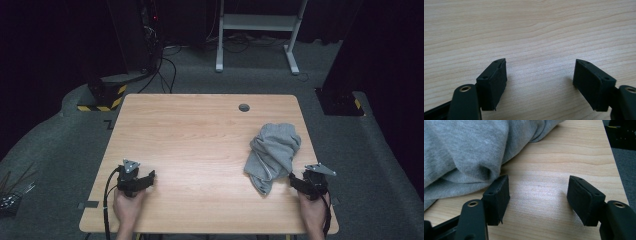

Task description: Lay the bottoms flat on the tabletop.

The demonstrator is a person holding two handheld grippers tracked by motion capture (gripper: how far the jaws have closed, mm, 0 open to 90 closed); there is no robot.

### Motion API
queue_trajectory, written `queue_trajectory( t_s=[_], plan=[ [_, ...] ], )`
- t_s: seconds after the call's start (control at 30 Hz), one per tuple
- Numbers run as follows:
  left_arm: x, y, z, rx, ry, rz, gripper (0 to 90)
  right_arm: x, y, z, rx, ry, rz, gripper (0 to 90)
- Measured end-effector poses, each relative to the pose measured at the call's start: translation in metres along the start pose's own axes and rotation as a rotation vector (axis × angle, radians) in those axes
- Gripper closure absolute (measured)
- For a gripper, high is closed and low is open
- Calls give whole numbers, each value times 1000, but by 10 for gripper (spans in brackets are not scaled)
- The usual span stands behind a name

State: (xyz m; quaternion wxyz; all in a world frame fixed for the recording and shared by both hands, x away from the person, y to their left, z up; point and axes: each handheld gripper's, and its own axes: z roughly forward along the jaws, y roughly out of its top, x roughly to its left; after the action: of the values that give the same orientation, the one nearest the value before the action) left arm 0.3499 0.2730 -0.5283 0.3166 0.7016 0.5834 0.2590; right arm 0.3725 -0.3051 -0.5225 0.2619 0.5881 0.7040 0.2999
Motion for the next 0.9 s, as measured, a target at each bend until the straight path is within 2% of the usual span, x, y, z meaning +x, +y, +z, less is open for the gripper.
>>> queue_trajectory(
  t_s=[0.27, 0.47, 0.53, 0.67, 0.8, 0.9],
  plan=[
    [1, 0, 0, -2, -3, -2, 272, 1, 0, 0, 0, 0, -2, 344],
    [0, 0, 0, 0, -3, -2, 270, 3, -2, -2, 3, 18, -9, 319],
    [0, 0, 0, -1, -5, -2, 270, 1, -1, -3, 16, 34, -3, 321],
    [1, 0, 0, -1, -6, -2, 270, -5, 0, -8, 39, 105, 52, 293],
    [1, 0, 0, -1, -7, -3, 270, -4, -2, -12, 37, 125, 39, 277],
    [1, 0, 0, -1, -7, -2, 269, 2, -2, -18, 15, 135, 7, 256]
  ],
)
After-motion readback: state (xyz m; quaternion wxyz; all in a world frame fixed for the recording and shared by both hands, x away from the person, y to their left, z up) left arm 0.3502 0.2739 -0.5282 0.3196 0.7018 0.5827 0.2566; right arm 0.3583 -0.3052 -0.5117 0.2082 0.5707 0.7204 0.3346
